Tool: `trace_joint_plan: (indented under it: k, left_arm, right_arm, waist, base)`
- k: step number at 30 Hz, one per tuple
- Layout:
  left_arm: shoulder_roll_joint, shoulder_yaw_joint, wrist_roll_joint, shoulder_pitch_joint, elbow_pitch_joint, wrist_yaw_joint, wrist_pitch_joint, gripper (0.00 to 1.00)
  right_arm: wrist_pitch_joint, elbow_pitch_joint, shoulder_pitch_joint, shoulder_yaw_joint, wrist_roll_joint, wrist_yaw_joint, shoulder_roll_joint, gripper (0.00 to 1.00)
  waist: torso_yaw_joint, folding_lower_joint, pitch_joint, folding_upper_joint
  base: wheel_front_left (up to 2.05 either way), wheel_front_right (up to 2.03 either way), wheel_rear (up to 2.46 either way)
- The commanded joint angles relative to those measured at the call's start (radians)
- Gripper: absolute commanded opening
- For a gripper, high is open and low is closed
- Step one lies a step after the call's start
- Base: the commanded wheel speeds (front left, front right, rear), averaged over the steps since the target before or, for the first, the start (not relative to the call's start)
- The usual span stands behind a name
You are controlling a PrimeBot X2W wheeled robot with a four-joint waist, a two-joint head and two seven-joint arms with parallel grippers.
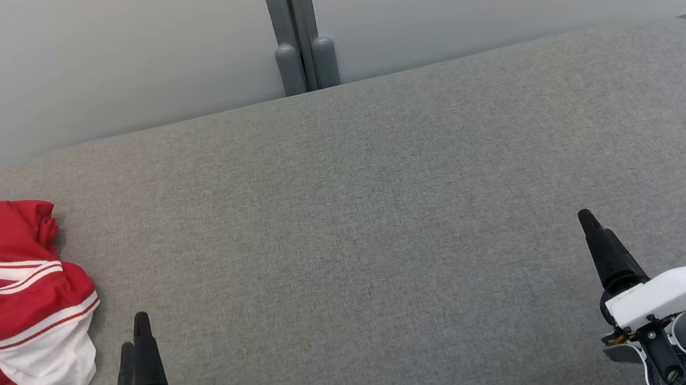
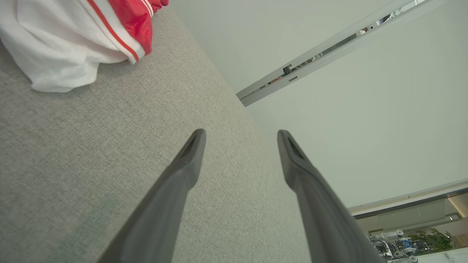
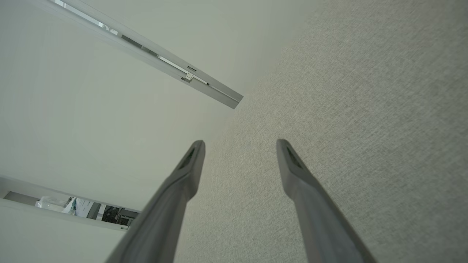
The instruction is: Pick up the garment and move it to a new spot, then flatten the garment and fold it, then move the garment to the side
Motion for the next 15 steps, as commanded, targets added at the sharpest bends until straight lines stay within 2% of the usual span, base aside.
trace_joint_plan:
  k: [1,15]
  left_arm:
    - [0.007,-0.005,0.052,0.000,-0.014,0.005,-0.010,1.00]
    - [0.009,-0.025,0.288,0.017,-0.021,0.020,-0.056,1.00]
  right_arm:
    - [-0.013,-0.015,-0.022,0.006,-0.049,0.000,-0.006,1.00]
    - [-0.058,-0.005,-0.026,0.034,-0.254,0.001,-0.007,1.00]
  waist:
    - [0.000,0.0000,-0.001,0.0000]
    - [0.000,0.0000,-0.004,0.0000]
  base:
    - [0.00,0.00,0.00]
    - [0.00,0.00,0.00]
